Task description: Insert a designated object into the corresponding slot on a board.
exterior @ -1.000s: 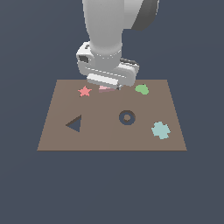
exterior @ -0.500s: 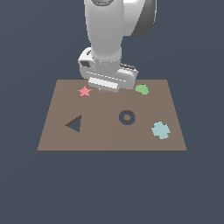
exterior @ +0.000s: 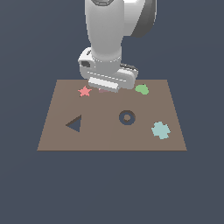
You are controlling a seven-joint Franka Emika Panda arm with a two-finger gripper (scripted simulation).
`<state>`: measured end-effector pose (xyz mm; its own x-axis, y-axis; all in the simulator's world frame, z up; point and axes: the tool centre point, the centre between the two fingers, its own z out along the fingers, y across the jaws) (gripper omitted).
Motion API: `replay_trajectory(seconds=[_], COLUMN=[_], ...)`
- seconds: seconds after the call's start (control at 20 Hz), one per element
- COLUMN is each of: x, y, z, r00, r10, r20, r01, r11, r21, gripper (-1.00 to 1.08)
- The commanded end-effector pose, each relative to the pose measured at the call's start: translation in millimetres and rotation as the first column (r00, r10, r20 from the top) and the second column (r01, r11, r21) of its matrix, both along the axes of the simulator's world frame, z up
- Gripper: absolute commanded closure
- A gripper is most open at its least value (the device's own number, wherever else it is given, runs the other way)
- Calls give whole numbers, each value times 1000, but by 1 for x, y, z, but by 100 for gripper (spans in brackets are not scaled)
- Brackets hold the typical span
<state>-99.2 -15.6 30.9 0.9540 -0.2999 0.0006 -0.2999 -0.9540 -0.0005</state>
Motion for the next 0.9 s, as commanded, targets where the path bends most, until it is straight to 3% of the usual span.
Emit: replay_trajectory(seconds=[0.0, 0.4, 0.85], x=[0, 1, 6], y=[0, -5, -24], z=[0, 0, 1], r00=[1000, 999, 985], r10=[0, 38, 172], r20=[0, 0, 0], r01=[0, -38, -172], r11=[1000, 999, 985], r21=[0, 0, 0], gripper=[108, 108, 108])
